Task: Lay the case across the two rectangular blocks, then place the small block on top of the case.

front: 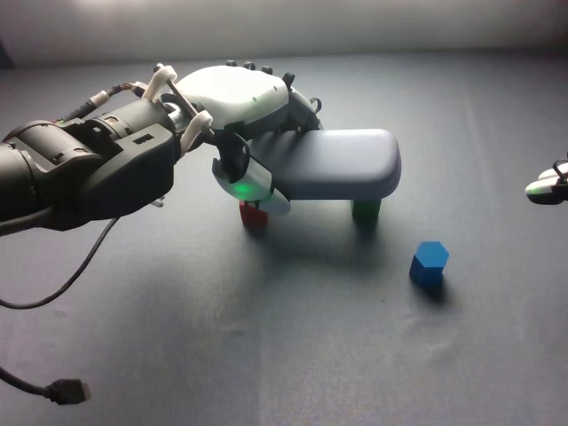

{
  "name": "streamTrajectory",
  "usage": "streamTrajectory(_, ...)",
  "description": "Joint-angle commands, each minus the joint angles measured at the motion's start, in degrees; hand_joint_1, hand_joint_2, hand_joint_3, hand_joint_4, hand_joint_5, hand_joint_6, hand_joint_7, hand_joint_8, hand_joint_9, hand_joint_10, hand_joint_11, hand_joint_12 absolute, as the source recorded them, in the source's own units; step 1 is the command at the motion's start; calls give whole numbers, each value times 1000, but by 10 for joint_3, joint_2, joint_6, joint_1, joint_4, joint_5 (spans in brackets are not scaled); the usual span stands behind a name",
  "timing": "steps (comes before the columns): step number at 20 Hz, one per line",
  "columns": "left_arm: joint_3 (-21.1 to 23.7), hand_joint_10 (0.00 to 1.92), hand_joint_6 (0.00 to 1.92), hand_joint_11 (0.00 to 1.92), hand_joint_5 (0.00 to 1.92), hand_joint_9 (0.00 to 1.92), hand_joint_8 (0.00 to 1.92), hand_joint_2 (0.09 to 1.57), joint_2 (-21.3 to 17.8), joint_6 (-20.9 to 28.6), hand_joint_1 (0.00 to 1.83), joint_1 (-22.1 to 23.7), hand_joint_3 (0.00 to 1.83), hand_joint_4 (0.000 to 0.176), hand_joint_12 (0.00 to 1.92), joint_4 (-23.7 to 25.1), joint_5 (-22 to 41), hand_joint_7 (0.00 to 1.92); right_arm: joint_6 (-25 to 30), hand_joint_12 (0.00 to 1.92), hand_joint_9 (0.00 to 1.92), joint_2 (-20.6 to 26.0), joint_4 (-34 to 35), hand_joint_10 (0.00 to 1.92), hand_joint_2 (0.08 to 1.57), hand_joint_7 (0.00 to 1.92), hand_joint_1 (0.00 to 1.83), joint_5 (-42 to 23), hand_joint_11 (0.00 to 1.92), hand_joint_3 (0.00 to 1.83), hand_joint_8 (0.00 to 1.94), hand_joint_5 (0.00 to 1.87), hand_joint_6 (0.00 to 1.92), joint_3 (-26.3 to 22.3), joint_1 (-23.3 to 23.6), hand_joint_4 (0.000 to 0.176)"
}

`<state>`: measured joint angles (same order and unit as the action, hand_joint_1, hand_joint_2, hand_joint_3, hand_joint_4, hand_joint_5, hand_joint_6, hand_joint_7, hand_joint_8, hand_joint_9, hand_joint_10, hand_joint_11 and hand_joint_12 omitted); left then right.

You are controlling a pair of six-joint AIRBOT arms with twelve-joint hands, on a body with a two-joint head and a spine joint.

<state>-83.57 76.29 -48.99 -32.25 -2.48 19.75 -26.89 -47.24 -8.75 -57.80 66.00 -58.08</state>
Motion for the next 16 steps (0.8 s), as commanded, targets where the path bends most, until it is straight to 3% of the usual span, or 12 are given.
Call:
streamTrajectory(1, -6, 335, 922, 858, 920, 1126, 1012, 1107, 5, 2, 1251, 8, 1, 0, 1123, -5, 63, 1064, 4, 728, 478, 2, 19, 0, 1315, 453, 660, -62, 226, 2, 0, 472, 1, 3, 5, 0)
streamTrajectory(2, -7, 258, 941, 793, 977, 1075, 496, 1103, 6, 2, 1181, 8, 0, 0, 1088, -5, 61, 948, 4, 732, 490, 2, 19, 4, 1316, 459, 623, -62, 239, 2, 2, 474, 1, 3, 5, 0)
streamTrajectory(3, -8, 170, 340, 721, 838, 1008, 212, 1036, 6, 2, 1150, 8, 0, 0, 1001, -5, 61, 904, 4, 727, 487, 2, 19, 2, 1312, 464, 599, -62, 230, 1, 3, 485, 4, 3, 5, 0)
streamTrajectory(4, -8, 91, 106, 709, 829, 992, 73, 1012, 6, 2, 1130, 7, 0, 0, 948, -6, 60, 895, 4, 732, 495, 2, 19, 5, 1314, 471, 602, -62, 243, 1, 5, 489, 5, 3, 5, 0)
streamTrajectory(6, -8, 31, 5, 670, 775, 948, 8, 993, 6, 1, 1093, 7, 0, 0, 904, -7, 58, 856, 4, 713, 470, 1, 19, 0, 1312, 453, 637, -62, 213, 0, 0, 483, 0, 3, 5, 0)
streamTrajectory(10, -7, 6, 0, 629, 701, 939, 0, 965, 4, 1, 1063, 7, 0, 0, 1101, -7, 59, 815, 5, 750, 471, 1, 19, 0, 1316, 446, 650, -62, 202, 1, 0, 474, 0, 3, 5, 0)
streamTrajectory(14, 2, 0, 1, 610, 702, 904, 0, 925, -3, 1, 1055, 5, 0, 0, 1109, -7, 68, 757, 6, 767, 491, 1, 19, 6, 1312, 464, 636, -62, 221, 0, 4, 483, 3, 3, 5, 0)
streamTrajectory(16, 8, 4, 1, 493, 701, 884, 4, 892, -8, 1, 1061, 4, 0, 0, 1277, -7, 74, 747, 6, 759, 491, 1, 19, 3, 1315, 463, 611, -62, 225, 1, 1, 479, 0, 3, 5, 0)
